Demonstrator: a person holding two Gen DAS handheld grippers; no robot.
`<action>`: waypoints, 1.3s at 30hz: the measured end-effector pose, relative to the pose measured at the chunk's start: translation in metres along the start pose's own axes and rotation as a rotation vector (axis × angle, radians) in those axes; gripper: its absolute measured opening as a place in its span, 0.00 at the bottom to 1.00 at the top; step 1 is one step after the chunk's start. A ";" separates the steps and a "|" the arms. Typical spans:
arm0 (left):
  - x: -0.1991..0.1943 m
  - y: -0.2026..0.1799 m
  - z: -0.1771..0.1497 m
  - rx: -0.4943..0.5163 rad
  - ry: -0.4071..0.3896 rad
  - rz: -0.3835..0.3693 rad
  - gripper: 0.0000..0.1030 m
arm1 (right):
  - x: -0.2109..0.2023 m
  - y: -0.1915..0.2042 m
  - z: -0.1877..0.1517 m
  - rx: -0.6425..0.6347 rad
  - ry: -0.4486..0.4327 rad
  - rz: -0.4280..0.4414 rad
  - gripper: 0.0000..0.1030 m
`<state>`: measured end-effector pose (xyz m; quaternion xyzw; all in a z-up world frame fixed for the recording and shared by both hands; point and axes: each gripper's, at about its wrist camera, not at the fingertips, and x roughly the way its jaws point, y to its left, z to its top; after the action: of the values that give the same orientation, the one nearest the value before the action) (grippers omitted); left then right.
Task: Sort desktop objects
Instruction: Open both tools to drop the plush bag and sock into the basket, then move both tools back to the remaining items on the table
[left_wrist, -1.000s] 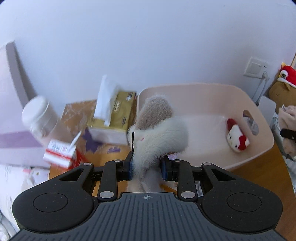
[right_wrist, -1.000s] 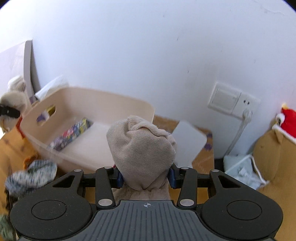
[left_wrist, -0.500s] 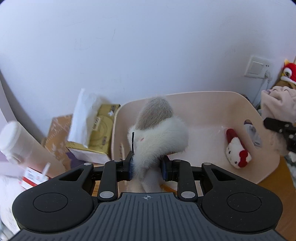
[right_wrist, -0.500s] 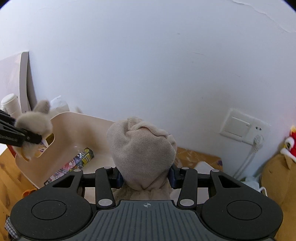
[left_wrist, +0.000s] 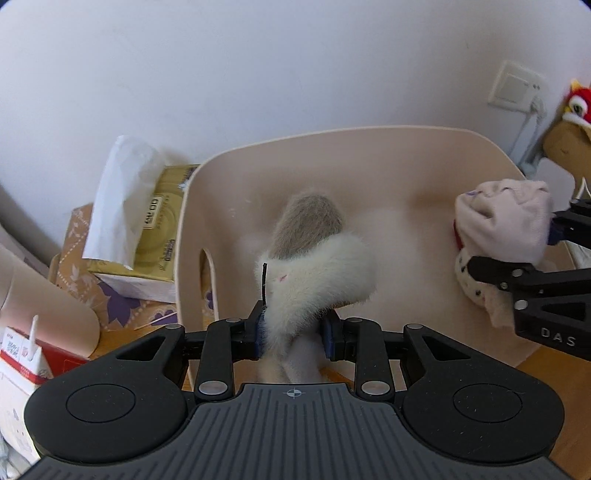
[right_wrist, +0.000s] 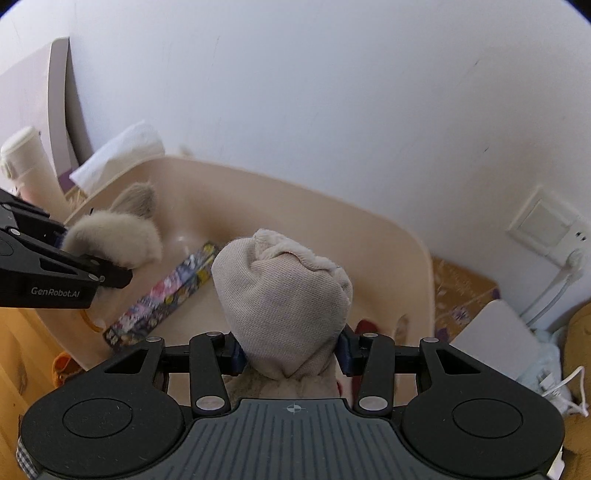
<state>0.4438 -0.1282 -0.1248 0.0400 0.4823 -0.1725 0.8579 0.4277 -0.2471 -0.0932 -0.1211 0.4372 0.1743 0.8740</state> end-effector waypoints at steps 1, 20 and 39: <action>0.002 0.000 0.000 0.004 0.009 0.000 0.30 | 0.001 0.003 -0.004 -0.002 0.011 0.004 0.43; -0.023 -0.002 -0.008 0.003 -0.017 0.013 0.71 | -0.025 -0.006 -0.003 0.038 -0.068 -0.027 1.00; -0.082 0.006 -0.048 -0.045 -0.083 0.037 0.74 | -0.079 0.015 -0.034 0.025 -0.133 -0.015 1.00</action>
<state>0.3672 -0.0904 -0.0818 0.0223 0.4494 -0.1471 0.8809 0.3532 -0.2612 -0.0503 -0.1017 0.3795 0.1700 0.9038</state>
